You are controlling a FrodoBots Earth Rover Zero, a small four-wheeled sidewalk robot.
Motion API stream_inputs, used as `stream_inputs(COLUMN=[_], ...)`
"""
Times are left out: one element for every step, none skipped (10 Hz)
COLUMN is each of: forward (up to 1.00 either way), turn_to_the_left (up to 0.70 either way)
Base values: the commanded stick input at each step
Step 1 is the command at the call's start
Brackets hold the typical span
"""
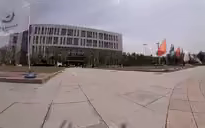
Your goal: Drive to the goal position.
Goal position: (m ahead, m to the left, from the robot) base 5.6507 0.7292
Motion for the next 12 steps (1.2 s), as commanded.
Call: stream_inputs(forward=[1.00,1.00,1.00,1.00,1.00,1.00,1.00,1.00,1.00,1.00,1.00,1.00], turn_to_the_left=[0.00,0.00,0.00,0.00,0.00,0.00,0.00,0.00,0.16,0.05,0.00,0.00])
